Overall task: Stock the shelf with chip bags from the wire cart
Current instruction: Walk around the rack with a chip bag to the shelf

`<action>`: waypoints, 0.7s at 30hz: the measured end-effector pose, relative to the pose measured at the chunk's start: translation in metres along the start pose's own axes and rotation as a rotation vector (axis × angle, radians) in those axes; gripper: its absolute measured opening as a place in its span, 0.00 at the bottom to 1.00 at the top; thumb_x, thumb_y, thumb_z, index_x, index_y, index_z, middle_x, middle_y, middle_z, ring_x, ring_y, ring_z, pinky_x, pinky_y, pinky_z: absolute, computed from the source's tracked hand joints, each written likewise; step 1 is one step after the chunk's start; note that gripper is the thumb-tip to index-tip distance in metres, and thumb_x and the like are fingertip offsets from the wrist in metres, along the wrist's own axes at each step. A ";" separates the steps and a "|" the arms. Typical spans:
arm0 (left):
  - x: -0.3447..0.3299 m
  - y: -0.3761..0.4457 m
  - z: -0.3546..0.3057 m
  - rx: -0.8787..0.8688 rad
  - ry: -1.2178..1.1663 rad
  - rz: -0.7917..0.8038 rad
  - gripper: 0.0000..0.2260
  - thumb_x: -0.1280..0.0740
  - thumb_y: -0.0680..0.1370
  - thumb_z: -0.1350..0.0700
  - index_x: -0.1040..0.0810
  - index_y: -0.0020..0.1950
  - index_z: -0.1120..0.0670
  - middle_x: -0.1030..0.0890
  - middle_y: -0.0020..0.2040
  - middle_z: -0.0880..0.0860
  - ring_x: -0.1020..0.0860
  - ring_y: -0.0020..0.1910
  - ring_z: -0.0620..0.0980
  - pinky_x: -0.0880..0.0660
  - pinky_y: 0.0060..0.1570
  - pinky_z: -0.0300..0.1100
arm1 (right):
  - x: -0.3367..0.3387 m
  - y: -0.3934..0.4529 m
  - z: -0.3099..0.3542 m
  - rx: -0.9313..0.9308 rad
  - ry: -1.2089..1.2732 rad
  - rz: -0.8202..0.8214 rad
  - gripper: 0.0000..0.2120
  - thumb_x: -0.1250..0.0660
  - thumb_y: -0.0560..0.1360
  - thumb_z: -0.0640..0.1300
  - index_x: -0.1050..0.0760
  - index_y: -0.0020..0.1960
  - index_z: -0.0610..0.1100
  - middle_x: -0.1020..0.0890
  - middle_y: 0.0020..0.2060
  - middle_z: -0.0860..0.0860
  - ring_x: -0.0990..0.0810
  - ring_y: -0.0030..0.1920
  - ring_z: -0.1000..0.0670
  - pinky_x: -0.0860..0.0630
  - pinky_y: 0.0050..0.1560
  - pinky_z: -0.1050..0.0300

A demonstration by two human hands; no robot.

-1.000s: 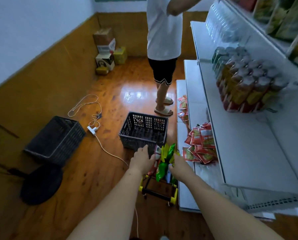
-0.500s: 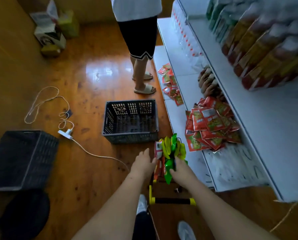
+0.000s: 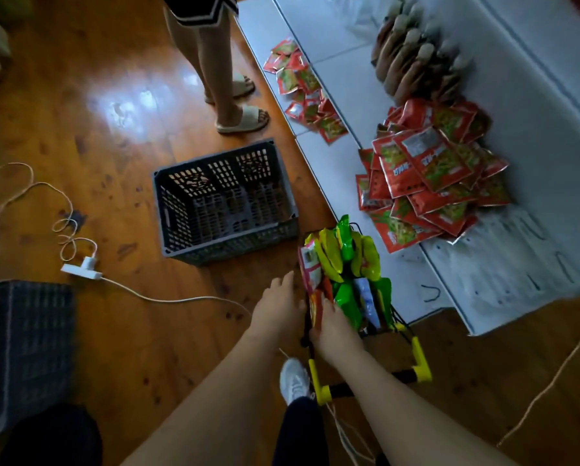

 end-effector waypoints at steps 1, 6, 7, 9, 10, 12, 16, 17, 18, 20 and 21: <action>-0.006 0.006 0.000 -0.002 -0.006 0.000 0.31 0.35 0.78 0.50 0.44 0.78 0.51 0.32 0.71 0.57 0.27 0.66 0.59 0.26 0.60 0.52 | -0.008 0.008 -0.004 -0.015 0.014 -0.021 0.37 0.35 0.77 0.42 0.52 0.79 0.47 0.35 0.72 0.46 0.30 0.69 0.43 0.28 0.63 0.49; -0.028 0.050 0.003 0.032 -0.078 -0.078 0.29 0.37 0.79 0.46 0.40 0.76 0.54 0.29 0.71 0.56 0.26 0.66 0.57 0.26 0.59 0.49 | -0.039 0.056 -0.018 -0.095 0.136 -0.148 0.19 0.39 0.78 0.47 0.34 0.68 0.47 0.23 0.60 0.46 0.22 0.56 0.45 0.22 0.53 0.53; -0.031 0.059 0.005 0.048 -0.091 -0.099 0.27 0.37 0.79 0.46 0.38 0.74 0.55 0.27 0.69 0.57 0.25 0.65 0.57 0.26 0.58 0.49 | -0.040 0.063 -0.016 -0.096 0.086 -0.170 0.20 0.37 0.77 0.46 0.33 0.68 0.44 0.22 0.59 0.45 0.20 0.55 0.44 0.22 0.51 0.53; -0.040 0.076 0.009 0.101 -0.119 -0.116 0.23 0.35 0.79 0.46 0.33 0.69 0.56 0.24 0.64 0.57 0.24 0.62 0.57 0.26 0.55 0.49 | -0.037 0.071 -0.012 -0.116 0.007 -0.206 0.19 0.37 0.77 0.41 0.32 0.67 0.37 0.19 0.56 0.42 0.18 0.54 0.43 0.22 0.48 0.53; -0.045 0.084 0.010 0.130 -0.127 -0.121 0.21 0.36 0.79 0.46 0.31 0.67 0.56 0.22 0.62 0.56 0.23 0.60 0.57 0.25 0.54 0.49 | -0.035 0.075 -0.010 -0.122 -0.016 -0.200 0.16 0.38 0.77 0.40 0.28 0.63 0.37 0.18 0.54 0.42 0.17 0.54 0.42 0.21 0.47 0.53; -0.054 0.100 0.013 0.173 -0.117 -0.137 0.18 0.36 0.79 0.44 0.27 0.61 0.55 0.19 0.56 0.54 0.20 0.54 0.56 0.21 0.52 0.50 | -0.035 0.082 -0.009 -0.128 -0.046 -0.182 0.10 0.40 0.78 0.39 0.22 0.55 0.39 0.16 0.51 0.42 0.17 0.53 0.41 0.21 0.47 0.52; -0.058 0.119 0.011 0.248 -0.181 -0.100 0.13 0.33 0.77 0.45 0.20 0.54 0.52 0.17 0.50 0.51 0.17 0.48 0.54 0.18 0.49 0.50 | -0.032 0.080 -0.007 -0.103 -0.120 -0.205 0.11 0.42 0.79 0.38 0.21 0.52 0.39 0.16 0.51 0.43 0.17 0.54 0.42 0.22 0.48 0.52; -0.055 0.121 0.009 0.269 -0.216 -0.087 0.12 0.32 0.76 0.46 0.19 0.54 0.52 0.17 0.50 0.52 0.17 0.48 0.54 0.18 0.49 0.50 | -0.031 0.077 -0.004 -0.100 -0.139 -0.214 0.11 0.42 0.79 0.37 0.21 0.53 0.40 0.17 0.52 0.44 0.17 0.54 0.42 0.22 0.48 0.53; -0.053 0.122 0.007 0.281 -0.235 -0.080 0.12 0.31 0.76 0.47 0.19 0.55 0.52 0.16 0.51 0.52 0.17 0.48 0.55 0.19 0.50 0.50 | -0.031 0.073 -0.001 -0.098 -0.151 -0.221 0.10 0.42 0.79 0.37 0.22 0.53 0.41 0.17 0.52 0.44 0.17 0.54 0.43 0.22 0.48 0.53; -0.043 0.115 0.001 0.279 -0.243 -0.080 0.13 0.32 0.75 0.47 0.18 0.56 0.52 0.16 0.52 0.53 0.17 0.49 0.55 0.19 0.50 0.49 | -0.027 0.062 0.007 -0.100 -0.156 -0.226 0.11 0.42 0.79 0.38 0.22 0.54 0.42 0.17 0.53 0.45 0.17 0.54 0.44 0.22 0.48 0.54; -0.037 0.109 -0.004 0.270 -0.238 -0.096 0.14 0.32 0.75 0.47 0.18 0.55 0.53 0.17 0.52 0.54 0.18 0.50 0.56 0.20 0.49 0.48 | -0.024 0.055 0.011 -0.107 -0.158 -0.219 0.11 0.43 0.80 0.38 0.22 0.54 0.42 0.17 0.53 0.45 0.17 0.54 0.45 0.22 0.48 0.54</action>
Point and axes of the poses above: each hand's wrist, its own y-axis towards the middle knuckle, its own x-axis out of the back of the hand, z = x × y, the point moved 3 cm from there along y, towards the middle knuckle
